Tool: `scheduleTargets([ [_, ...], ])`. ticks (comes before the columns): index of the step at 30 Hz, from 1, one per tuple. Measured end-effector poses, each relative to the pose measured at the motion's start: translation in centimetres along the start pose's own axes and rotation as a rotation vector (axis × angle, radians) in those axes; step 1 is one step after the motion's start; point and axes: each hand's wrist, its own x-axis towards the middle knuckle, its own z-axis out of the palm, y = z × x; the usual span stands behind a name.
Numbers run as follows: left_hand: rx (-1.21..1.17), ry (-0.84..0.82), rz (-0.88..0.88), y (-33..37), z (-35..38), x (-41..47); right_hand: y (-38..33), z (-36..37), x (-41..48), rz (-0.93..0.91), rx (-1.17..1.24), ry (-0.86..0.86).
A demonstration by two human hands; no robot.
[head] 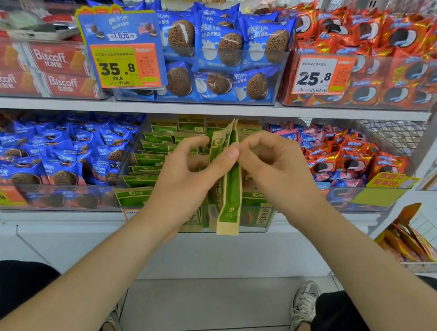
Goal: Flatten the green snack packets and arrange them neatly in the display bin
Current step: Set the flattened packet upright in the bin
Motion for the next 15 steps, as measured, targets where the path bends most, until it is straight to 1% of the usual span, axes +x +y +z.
scheduleTargets([
  [2,-0.011,0.004,-0.003,0.04,0.04,-0.23,0.55,0.39,-0.01,-0.049,0.018,0.059],
  [4,0.014,-0.035,0.019,0.27,0.14,-0.43,0.43,0.46,-0.02,0.025,0.103,0.070],
  [8,-0.009,-0.102,-0.023,0.26,-0.09,-0.30,0.27,0.27,-0.18,0.270,0.321,-0.037],
  [13,0.010,-0.155,-0.038,0.08,-0.51,0.09,0.38,0.34,-0.05,0.354,0.416,-0.041],
  [15,0.030,-0.169,-0.041,0.01,-0.72,0.22,0.01,0.24,0.00,0.353,0.419,-0.086],
])
